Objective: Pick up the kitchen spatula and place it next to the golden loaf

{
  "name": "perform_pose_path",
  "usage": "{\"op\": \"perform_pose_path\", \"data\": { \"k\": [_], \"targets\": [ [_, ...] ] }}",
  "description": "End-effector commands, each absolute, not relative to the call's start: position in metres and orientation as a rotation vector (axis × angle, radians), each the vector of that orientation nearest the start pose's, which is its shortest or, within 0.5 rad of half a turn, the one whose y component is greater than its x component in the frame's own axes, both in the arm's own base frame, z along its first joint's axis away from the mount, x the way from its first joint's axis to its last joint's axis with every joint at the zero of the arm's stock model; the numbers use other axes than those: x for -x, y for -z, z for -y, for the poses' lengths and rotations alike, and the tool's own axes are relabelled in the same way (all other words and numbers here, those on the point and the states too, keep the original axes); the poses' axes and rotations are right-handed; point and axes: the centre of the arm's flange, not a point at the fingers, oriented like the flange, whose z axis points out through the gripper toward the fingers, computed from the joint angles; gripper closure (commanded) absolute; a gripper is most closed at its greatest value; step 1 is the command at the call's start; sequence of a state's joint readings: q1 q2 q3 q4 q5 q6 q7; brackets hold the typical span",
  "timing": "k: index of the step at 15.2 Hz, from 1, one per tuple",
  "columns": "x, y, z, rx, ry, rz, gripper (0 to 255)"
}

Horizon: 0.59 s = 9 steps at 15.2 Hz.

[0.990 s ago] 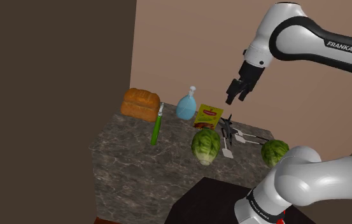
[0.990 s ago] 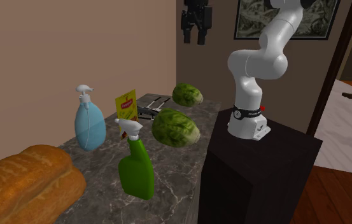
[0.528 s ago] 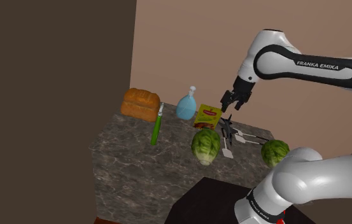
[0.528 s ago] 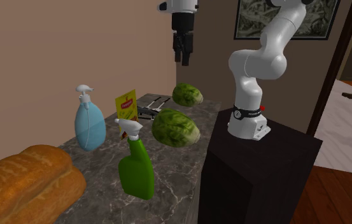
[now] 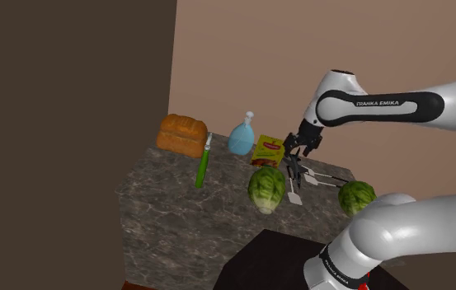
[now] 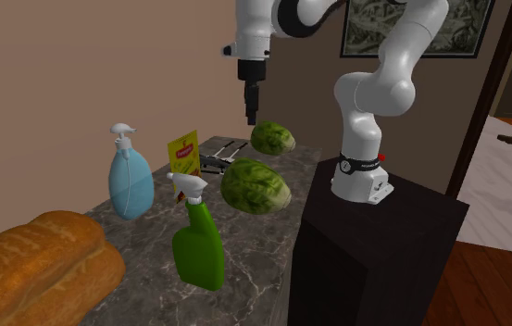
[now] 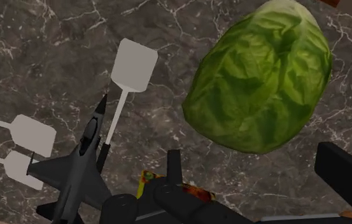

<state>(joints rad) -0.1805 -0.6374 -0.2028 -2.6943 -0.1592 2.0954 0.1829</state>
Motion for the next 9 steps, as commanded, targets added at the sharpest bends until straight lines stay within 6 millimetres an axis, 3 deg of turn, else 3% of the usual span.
{"op": "perform_pose_path", "data": {
  "k": [1,9],
  "targets": [
    [-0.325,-0.398,0.151,3.066,0.057,-0.78,0],
    [-0.319,-0.312,0.211,2.984,0.07,-1.059,0]
  ]
}}
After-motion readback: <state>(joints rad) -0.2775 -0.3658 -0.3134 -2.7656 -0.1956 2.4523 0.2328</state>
